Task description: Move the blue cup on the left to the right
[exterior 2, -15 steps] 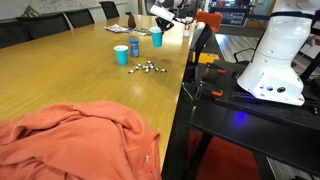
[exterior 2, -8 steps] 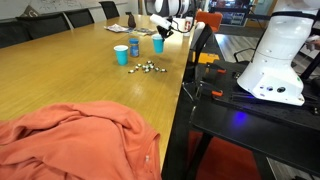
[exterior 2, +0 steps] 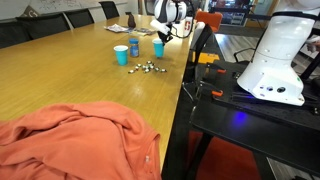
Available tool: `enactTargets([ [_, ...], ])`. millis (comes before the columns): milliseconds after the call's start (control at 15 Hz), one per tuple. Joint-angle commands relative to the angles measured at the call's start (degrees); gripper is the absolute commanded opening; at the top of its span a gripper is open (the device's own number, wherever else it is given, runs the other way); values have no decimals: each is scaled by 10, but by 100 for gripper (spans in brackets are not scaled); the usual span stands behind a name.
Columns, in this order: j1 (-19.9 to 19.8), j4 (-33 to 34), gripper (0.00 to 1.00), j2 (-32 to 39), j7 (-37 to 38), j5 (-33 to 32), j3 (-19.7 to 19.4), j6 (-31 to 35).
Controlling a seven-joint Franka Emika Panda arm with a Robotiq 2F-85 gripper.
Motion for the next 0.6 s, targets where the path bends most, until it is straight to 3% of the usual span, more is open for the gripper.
enactTargets([
  [0, -13, 21, 36, 11, -2, 16, 17, 3],
  [333, -14, -19, 75, -52, -21, 17, 23, 21],
  [533, 18, -77, 99, -133, -30, -4, -4, -7],
])
